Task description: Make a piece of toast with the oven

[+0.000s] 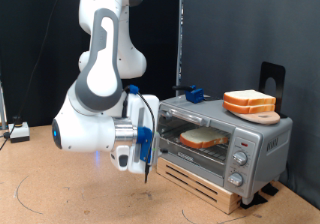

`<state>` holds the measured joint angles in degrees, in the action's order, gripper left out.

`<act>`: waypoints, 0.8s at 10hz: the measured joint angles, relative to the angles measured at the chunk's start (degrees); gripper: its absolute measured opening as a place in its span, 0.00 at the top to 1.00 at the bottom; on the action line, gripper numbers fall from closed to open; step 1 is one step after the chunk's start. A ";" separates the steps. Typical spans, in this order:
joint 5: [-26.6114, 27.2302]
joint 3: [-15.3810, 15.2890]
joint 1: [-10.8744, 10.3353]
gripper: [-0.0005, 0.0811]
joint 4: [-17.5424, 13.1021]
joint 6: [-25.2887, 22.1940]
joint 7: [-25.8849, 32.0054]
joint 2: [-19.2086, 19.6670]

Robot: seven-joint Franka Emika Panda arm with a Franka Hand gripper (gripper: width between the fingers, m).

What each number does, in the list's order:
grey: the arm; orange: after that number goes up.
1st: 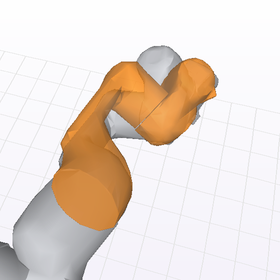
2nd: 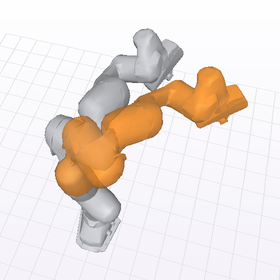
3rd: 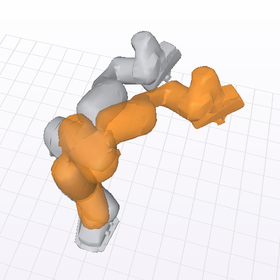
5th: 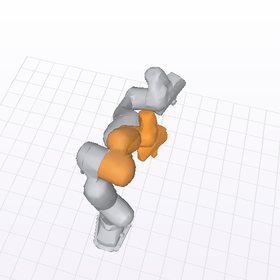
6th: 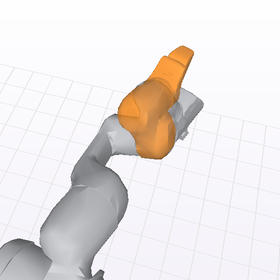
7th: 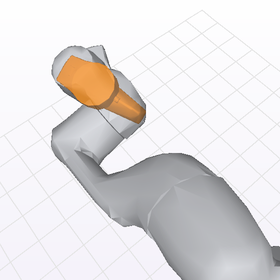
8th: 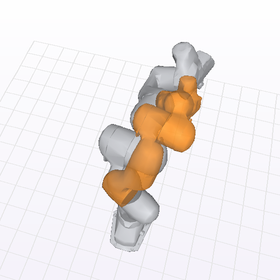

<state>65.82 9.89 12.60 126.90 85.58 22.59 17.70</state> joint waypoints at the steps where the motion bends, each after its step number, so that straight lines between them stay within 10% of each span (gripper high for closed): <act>1: -0.01 0.00 0.22 0.00 0.00 -1.56 0.00 0.11; 4: 8.23 -0.99 0.72 0.00 -3.46 -4.35 0.39 3.31; 8: 2.04 -2.46 -1.12 0.00 -14.47 -5.17 -5.01 11.74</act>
<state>67.86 7.42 11.48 112.43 80.41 17.58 29.44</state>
